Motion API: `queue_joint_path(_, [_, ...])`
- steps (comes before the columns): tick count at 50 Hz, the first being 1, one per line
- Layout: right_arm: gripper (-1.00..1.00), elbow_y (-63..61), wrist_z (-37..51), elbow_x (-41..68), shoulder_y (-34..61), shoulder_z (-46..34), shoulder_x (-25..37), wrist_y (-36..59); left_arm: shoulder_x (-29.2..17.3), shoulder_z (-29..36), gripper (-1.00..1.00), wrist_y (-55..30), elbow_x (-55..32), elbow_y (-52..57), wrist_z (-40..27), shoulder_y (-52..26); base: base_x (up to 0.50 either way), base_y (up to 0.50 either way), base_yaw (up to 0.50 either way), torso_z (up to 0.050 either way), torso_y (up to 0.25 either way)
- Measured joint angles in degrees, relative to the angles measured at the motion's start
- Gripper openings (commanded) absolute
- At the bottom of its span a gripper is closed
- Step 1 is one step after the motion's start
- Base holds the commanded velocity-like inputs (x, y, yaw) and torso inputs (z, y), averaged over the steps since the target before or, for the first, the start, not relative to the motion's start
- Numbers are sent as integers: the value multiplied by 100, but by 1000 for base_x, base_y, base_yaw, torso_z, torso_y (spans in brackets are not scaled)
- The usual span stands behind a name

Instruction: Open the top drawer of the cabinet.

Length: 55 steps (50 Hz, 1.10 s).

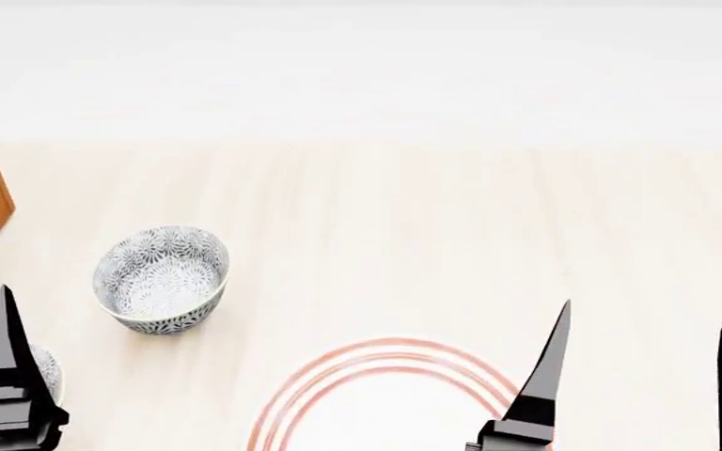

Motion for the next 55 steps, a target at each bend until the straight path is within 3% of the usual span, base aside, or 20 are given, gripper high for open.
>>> queue_joint_path(47, [100, 99, 278, -107, 13, -115, 122, -69, -196, 17, 100, 226, -501, -15, 96, 48, 0, 0, 0, 47, 0])
queue_joint_path(55, [100, 153, 334, -84, 22, -105, 129, -73, -187, 38, 100, 204, -498, -43, 27, 44, 6, 86, 0, 0, 0])
